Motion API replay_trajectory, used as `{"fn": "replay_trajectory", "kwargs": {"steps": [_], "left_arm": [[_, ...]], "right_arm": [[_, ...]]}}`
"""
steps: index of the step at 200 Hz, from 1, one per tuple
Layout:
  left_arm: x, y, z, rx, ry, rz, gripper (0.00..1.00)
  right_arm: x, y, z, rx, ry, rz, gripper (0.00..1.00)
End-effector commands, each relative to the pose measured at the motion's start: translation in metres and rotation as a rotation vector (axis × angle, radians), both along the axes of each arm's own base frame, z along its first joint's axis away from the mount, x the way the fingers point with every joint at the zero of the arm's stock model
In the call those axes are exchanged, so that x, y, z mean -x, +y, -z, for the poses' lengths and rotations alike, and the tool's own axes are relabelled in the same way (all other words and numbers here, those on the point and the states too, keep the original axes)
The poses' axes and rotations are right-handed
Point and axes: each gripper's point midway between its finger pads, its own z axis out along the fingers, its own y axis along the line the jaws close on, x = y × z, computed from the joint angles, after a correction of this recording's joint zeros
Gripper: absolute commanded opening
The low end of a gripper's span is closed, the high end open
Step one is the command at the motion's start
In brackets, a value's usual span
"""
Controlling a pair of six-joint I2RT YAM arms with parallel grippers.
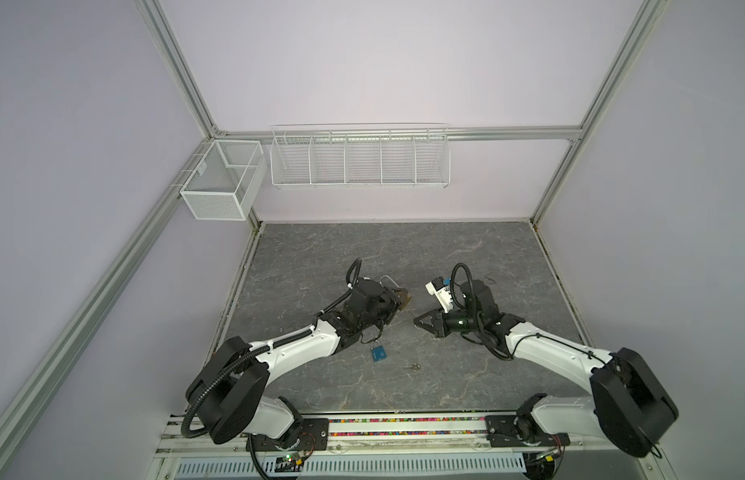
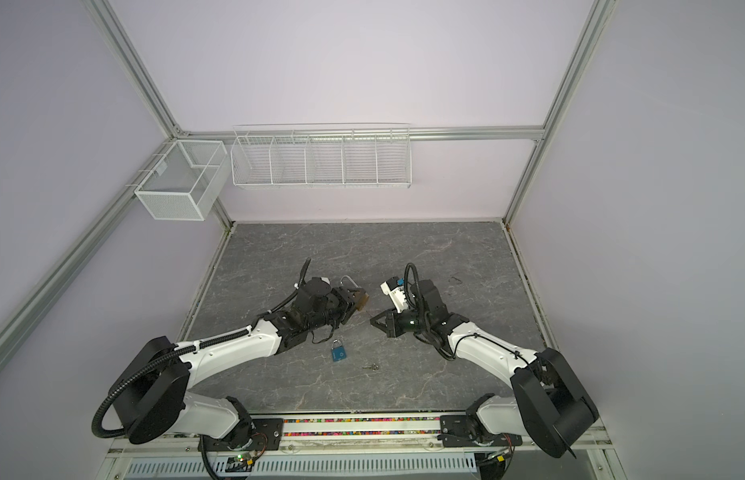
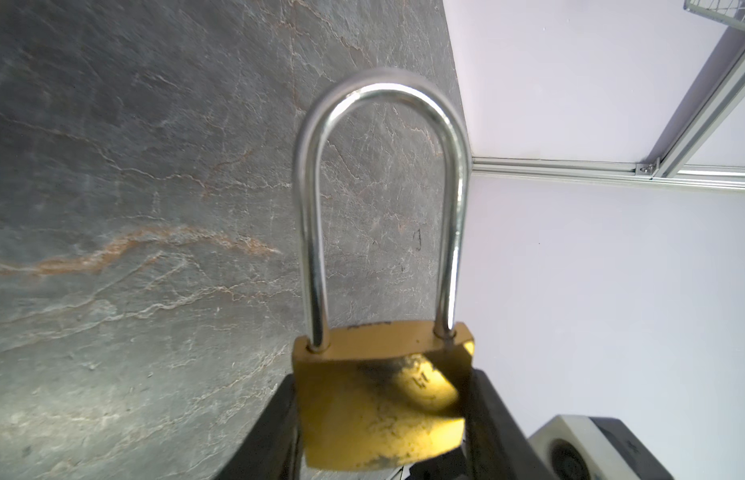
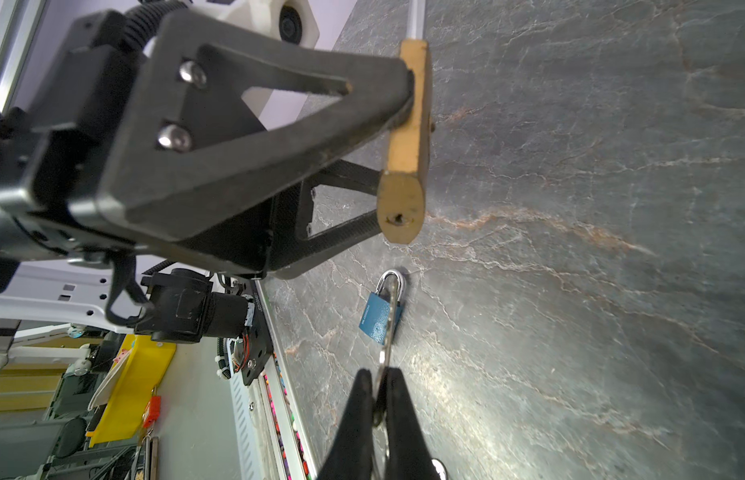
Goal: Unlock with the key
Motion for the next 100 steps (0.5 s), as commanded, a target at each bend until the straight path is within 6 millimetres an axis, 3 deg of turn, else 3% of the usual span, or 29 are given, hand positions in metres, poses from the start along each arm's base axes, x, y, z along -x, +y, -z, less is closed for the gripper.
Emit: {"fn": "replay_trajectory", "kwargs": {"steps": [1, 100], "left_arm": [[-0.0057, -0.0073, -0.0233, 0.072, -0.057, -0.005, 0.0], [-0.0035, -0.0103, -0.0193, 0.066, -0.046, 0.008, 0.0]], "right_arm": [[-0.0103, 0.0049, -0.0125, -0.018, -0.046, 0.019, 0.06], [-0.0168, 0.0074, -0.0094, 0.0, -0.04, 0.024, 0.06]]}}
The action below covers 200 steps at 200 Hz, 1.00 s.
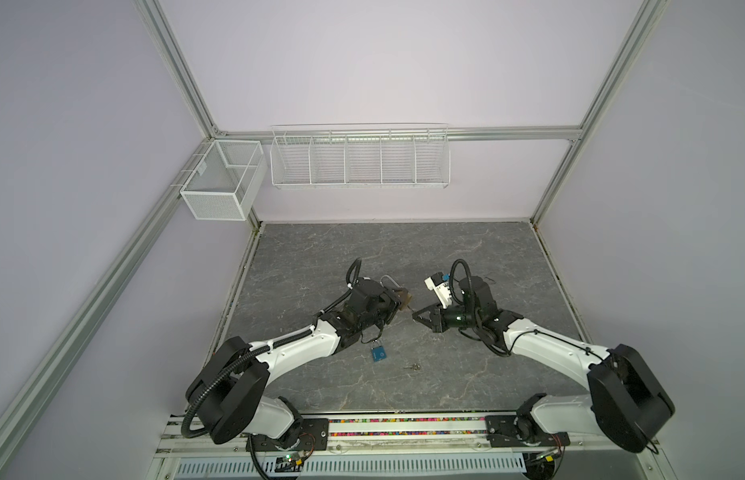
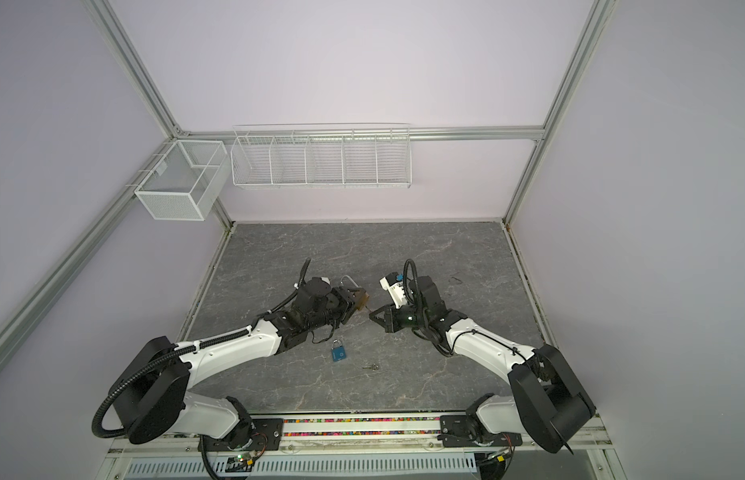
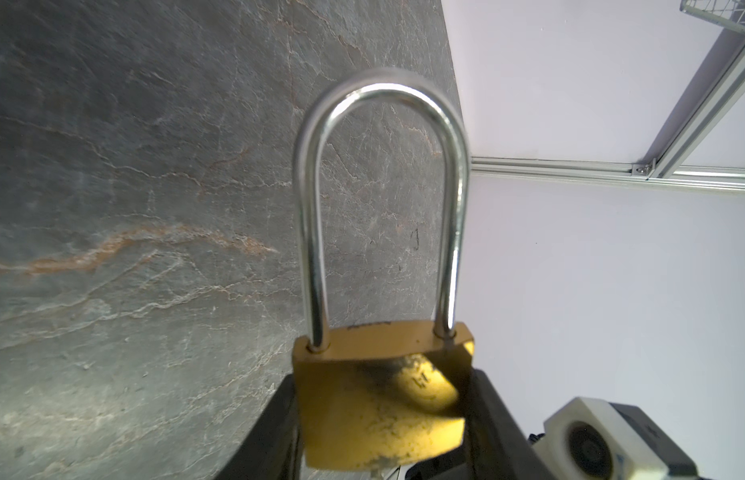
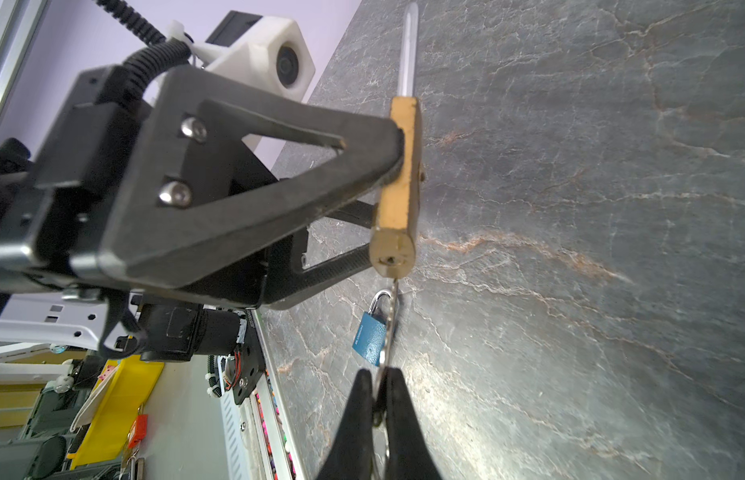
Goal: Unlock with the key
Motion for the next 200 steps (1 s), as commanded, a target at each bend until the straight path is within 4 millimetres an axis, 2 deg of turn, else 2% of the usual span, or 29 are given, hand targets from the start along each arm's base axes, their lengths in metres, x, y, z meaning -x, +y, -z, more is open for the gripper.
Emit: {"fn": "replay_trajectory", "kwargs": {"steps": [1, 72, 200], "left_arm": [[-0.004, -0.009, -0.019, 0.062, -0.047, 0.004, 0.0], [-0.003, -0.011, -0.015, 0.055, -0.041, 0.012, 0.0], [-0.006, -0.016, -0.024, 0.09, -0.072, 0.001, 0.0]], "right_arm": [[-0.005, 0.005, -0.005, -0.005, -0.019, 0.001, 0.06], [-0.009, 0.007, -0.01, -0.013, -0.025, 0.002, 0.06], [-0.007, 0.017, 0.001, -0.02, 0.034, -0.004, 0.06]]}}
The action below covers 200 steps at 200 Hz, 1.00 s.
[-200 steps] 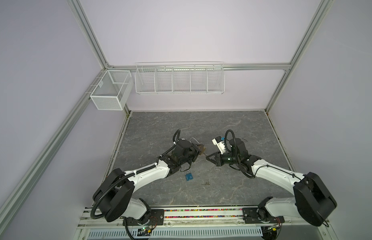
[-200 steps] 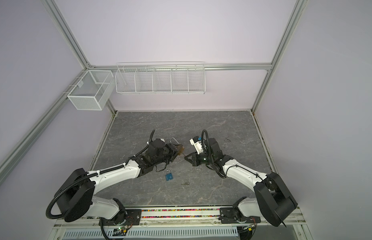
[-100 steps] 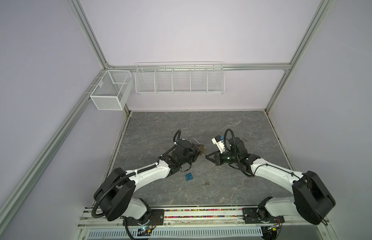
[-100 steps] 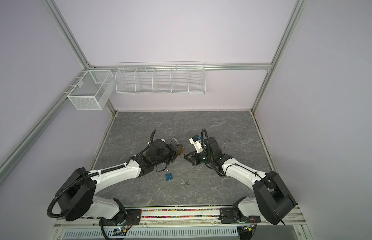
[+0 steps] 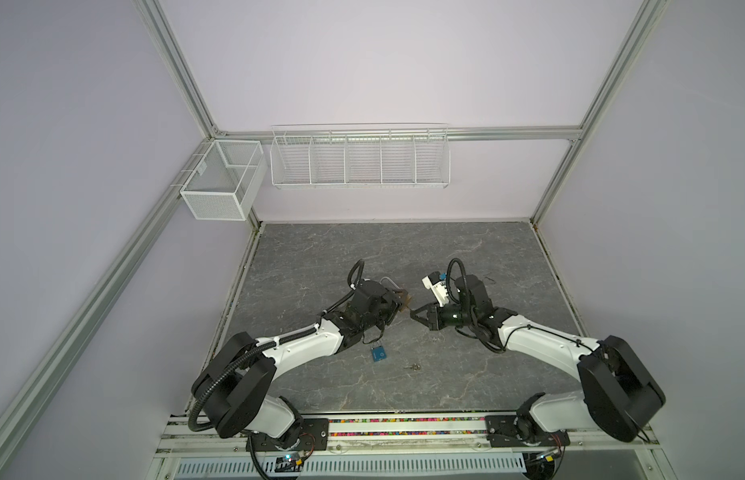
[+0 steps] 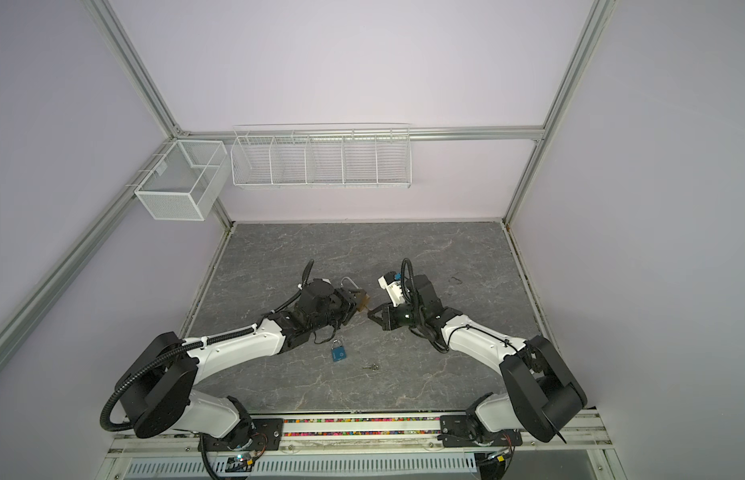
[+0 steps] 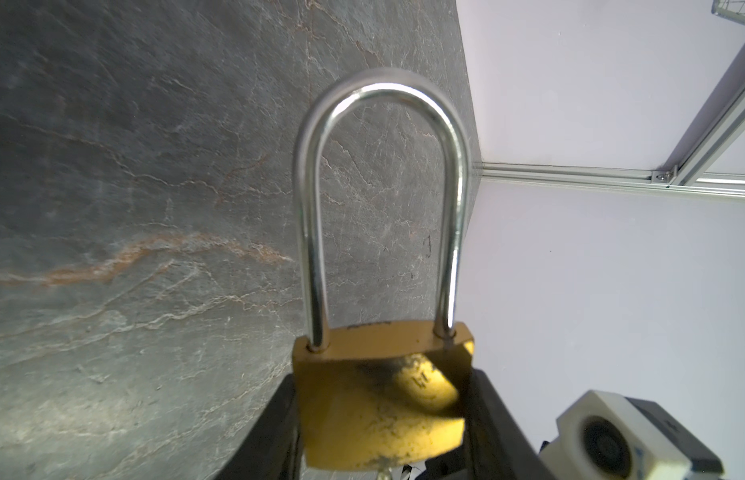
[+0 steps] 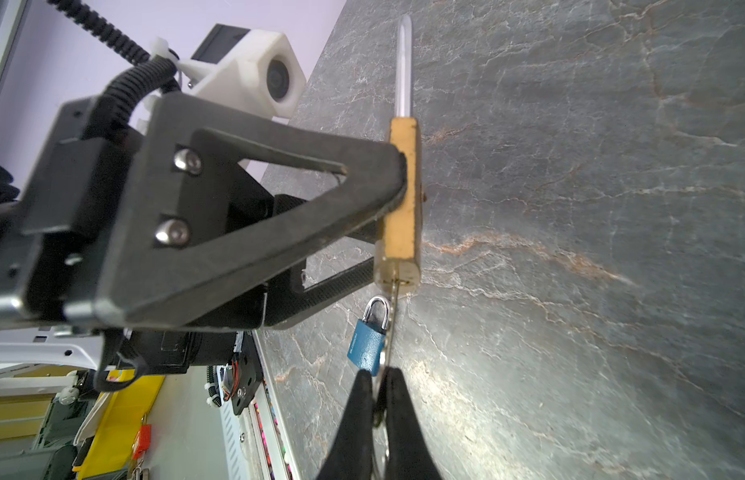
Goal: Unlock with the key
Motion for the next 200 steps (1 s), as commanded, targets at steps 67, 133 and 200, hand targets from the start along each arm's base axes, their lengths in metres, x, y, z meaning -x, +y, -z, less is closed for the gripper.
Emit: {"fn": "replay_trajectory", "kwargs": {"steps": [67, 133, 200], "left_arm": [[-0.003, -0.019, -0.037, 0.109, -0.09, 0.03, 0.0], [0.012, -0.019, -0.03, 0.0, -0.117, 0.104, 0.0], [0.02, -0.024, -0.034, -0.033, -0.116, 0.084, 0.0]], "right_arm": [[0.0, 0.012, -0.008, -0.009, -0.011, -0.015, 0.06], [-0.013, 0.01, -0.026, 0.004, -0.008, 0.017, 0.06], [-0.023, 0.006, -0.023, 0.03, -0.021, 0.064, 0.06]]}}
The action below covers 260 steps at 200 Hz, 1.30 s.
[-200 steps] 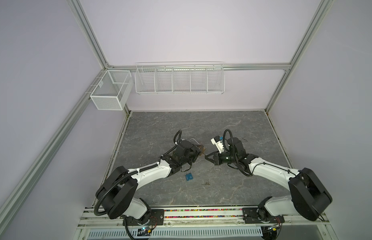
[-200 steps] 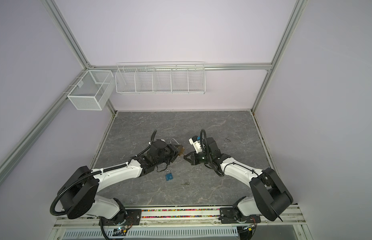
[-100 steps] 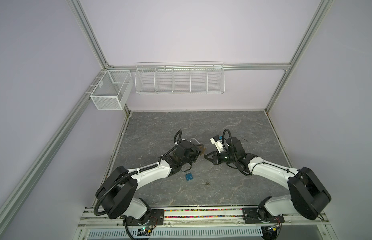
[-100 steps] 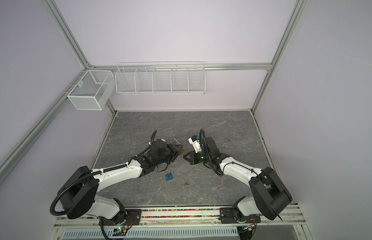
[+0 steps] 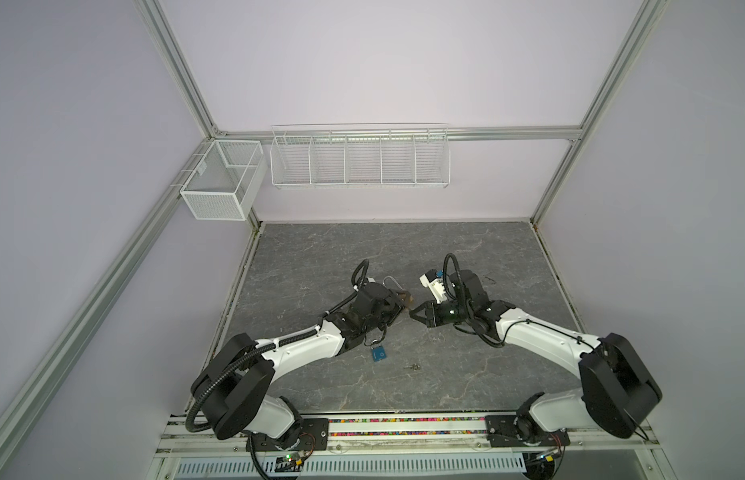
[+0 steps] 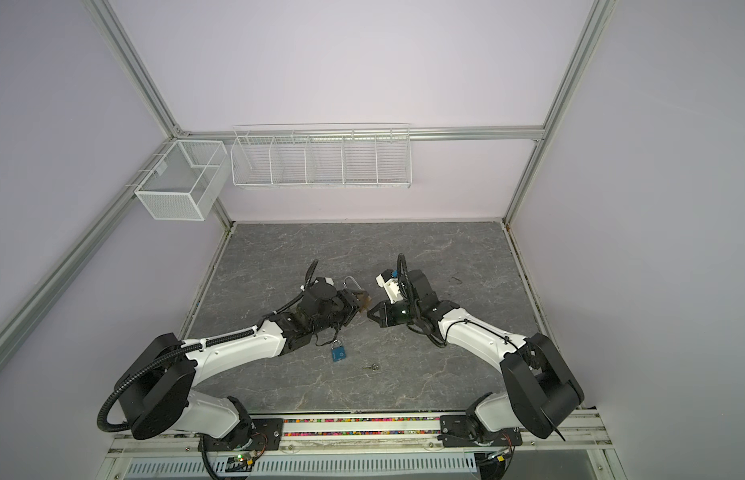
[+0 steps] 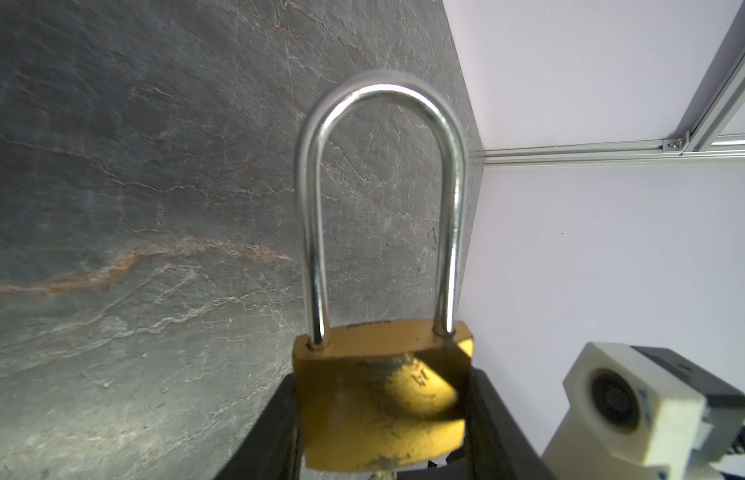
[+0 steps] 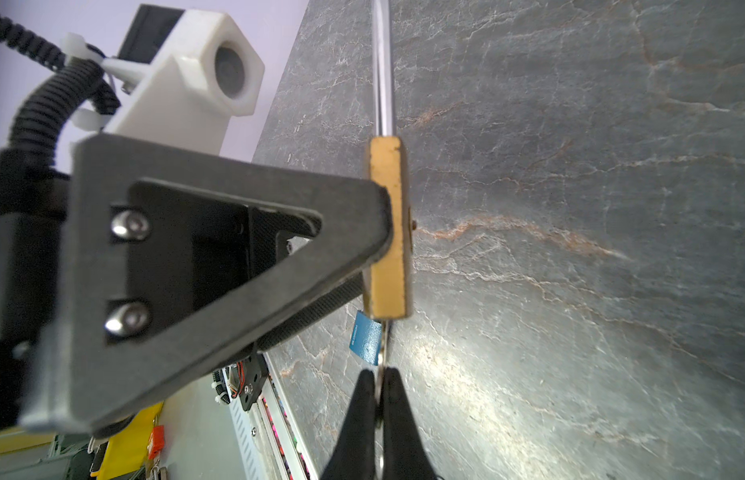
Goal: Unlock with the key
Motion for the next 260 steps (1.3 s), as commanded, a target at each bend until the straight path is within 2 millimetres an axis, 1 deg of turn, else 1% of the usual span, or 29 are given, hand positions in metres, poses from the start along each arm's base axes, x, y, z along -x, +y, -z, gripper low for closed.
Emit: {"fn": "replay_trajectory", "kwargs": {"steps": [1, 39, 73, 106, 146, 162, 193, 216, 227, 248, 260], "left_arm": [[0.012, -0.018, -0.031, 0.034, -0.05, 0.043, 0.0], [0.018, -0.016, -0.03, 0.006, -0.045, -0.056, 0.0], [0.016, -0.022, -0.027, 0.015, -0.051, -0.075, 0.0], [0.016, -0.033, -0.026, -0.004, -0.06, -0.056, 0.0], [0.027, -0.052, -0.019, -0.005, -0.047, -0.003, 0.0], [0.031, -0.052, -0.018, -0.014, -0.043, 0.007, 0.0], [0.033, -0.041, -0.017, -0.021, -0.052, -0.012, 0.0], [0.033, -0.037, -0.015, -0.028, -0.051, -0.02, 0.0], [0.034, -0.037, -0.009, -0.038, -0.041, -0.018, 0.0], [0.035, -0.04, 0.003, -0.001, -0.015, -0.024, 0.0], [0.036, -0.043, 0.005, 0.019, -0.004, -0.02, 0.0]], "right_arm": [[-0.021, 0.005, -0.021, -0.031, -0.096, 0.042, 0.06], [-0.032, -0.003, -0.021, -0.016, -0.12, 0.134, 0.06], [-0.033, 0.0, -0.023, -0.059, -0.109, 0.154, 0.06], [-0.036, 0.002, -0.026, -0.079, -0.104, 0.166, 0.06], [-0.043, -0.001, -0.032, -0.082, -0.115, 0.171, 0.06], [-0.047, -0.005, -0.035, -0.079, -0.119, 0.172, 0.06], [-0.054, -0.02, -0.04, -0.065, -0.132, 0.191, 0.06], [-0.05, -0.021, -0.033, -0.064, -0.101, 0.182, 0.06], [-0.047, -0.019, -0.028, -0.084, -0.082, 0.179, 0.06], [-0.041, -0.018, -0.016, -0.099, -0.069, 0.192, 0.06], [-0.039, -0.017, -0.011, -0.095, -0.06, 0.192, 0.06]]}}
